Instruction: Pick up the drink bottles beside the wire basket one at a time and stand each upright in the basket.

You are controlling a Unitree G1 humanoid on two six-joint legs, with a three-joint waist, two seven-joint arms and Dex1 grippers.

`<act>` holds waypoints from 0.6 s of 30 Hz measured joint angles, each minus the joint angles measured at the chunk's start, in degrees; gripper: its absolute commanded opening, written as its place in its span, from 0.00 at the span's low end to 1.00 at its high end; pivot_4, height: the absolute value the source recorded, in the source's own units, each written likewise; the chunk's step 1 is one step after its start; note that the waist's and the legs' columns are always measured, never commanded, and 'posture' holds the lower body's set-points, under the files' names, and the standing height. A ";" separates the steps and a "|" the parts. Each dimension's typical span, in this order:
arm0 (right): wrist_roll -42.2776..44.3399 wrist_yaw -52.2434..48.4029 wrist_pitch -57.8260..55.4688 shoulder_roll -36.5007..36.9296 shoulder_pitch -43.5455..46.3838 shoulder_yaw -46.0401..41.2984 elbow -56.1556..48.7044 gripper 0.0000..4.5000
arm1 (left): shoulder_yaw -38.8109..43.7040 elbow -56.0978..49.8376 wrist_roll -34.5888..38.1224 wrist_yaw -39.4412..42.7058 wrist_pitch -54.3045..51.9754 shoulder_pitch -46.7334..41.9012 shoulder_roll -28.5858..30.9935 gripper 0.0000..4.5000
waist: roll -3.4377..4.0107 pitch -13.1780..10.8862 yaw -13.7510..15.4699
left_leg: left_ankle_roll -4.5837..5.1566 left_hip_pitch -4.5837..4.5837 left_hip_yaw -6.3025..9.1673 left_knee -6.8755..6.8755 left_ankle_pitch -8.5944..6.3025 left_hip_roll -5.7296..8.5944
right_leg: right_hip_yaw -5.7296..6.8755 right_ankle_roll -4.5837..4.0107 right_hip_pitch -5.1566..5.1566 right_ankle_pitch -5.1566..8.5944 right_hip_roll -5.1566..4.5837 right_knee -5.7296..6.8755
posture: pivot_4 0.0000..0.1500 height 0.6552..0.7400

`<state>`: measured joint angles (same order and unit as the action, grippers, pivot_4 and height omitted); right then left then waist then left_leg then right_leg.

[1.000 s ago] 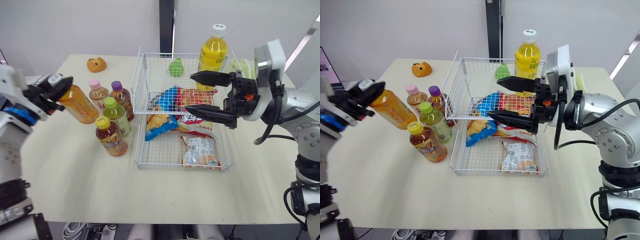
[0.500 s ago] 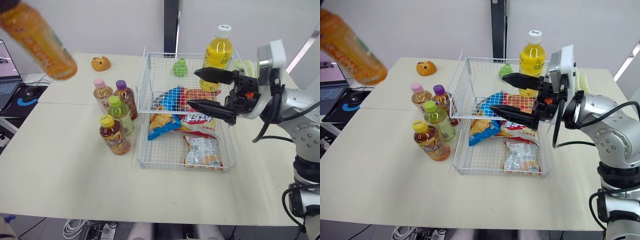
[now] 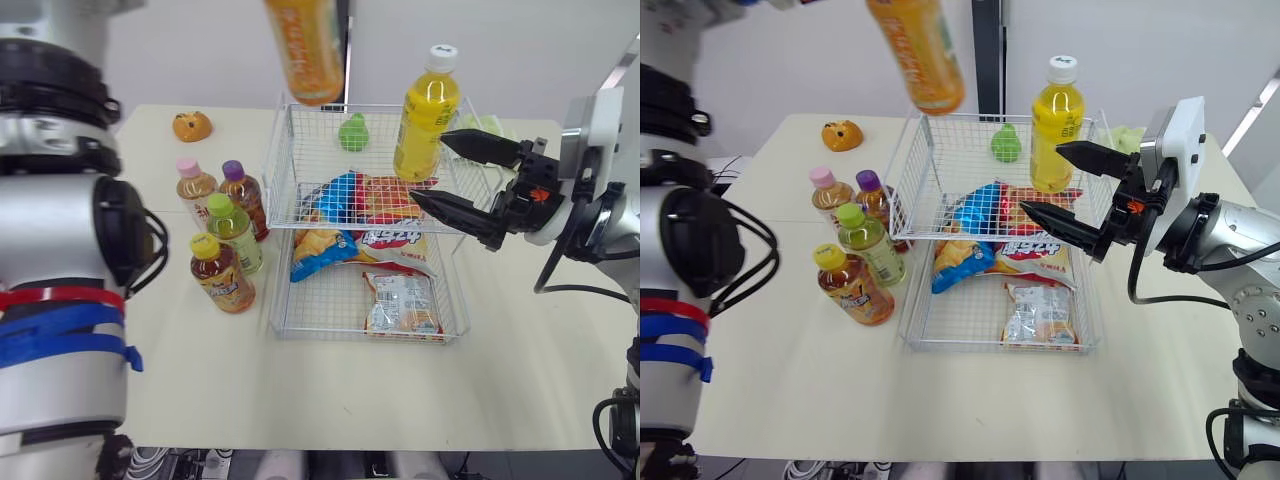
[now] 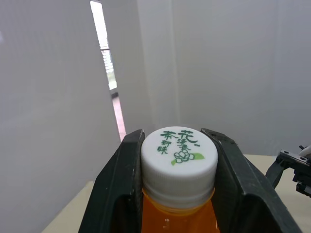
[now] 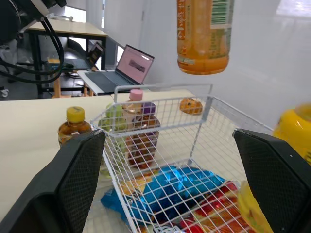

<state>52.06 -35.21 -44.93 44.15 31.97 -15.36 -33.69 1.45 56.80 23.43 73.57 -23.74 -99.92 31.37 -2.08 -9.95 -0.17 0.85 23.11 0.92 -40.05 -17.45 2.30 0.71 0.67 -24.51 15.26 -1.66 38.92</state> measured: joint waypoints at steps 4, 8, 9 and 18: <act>1.31 3.06 -0.89 0.62 -2.64 -1.52 -3.67 1.00 | -0.52 2.02 -2.87 0.47 5.21 1.69 -6.14 0.30 | 0.01 0.00 0.00 | 0.00 0.05 -0.07 -0.01 0.00 0.00 | -0.06 0.00 -0.09 0.00 0.00 0.02 | 1.00 1.00; 3.71 6.29 -2.07 1.26 -4.00 -2.82 -6.01 1.00 | -1.73 4.22 -6.57 1.24 10.49 5.64 -9.68 0.30 | 0.01 0.00 -0.07 | 0.00 0.06 -0.10 -0.02 0.00 0.00 | -0.10 0.00 -0.13 0.00 0.00 0.06 | 1.00 1.00; 4.51 7.31 -2.22 1.80 -3.99 -3.50 -6.57 1.00 | -1.78 5.17 -7.72 0.95 12.10 6.65 -10.44 0.30 | 0.01 0.00 0.01 | 0.00 0.06 -0.10 -0.02 0.00 0.00 | -0.10 0.00 -0.13 0.00 0.00 0.06 | 1.00 1.00; 8.76 12.28 -3.13 4.53 -4.49 -4.40 -8.76 1.00 | 1.29 10.25 -9.17 -3.34 16.96 6.94 -13.90 0.30 | 0.01 0.00 0.45 | 0.02 0.36 -0.08 -0.19 0.01 0.01 | -0.07 0.01 -0.36 -0.01 0.00 0.10 | 1.00 1.00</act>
<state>60.82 -22.93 -48.07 48.68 27.47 -19.76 -42.45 2.74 67.05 14.26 70.23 -6.77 -92.98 17.47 -2.07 -9.95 0.28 0.87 23.47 0.83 -40.23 -17.44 2.31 0.64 0.68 -24.86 15.25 -1.66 39.02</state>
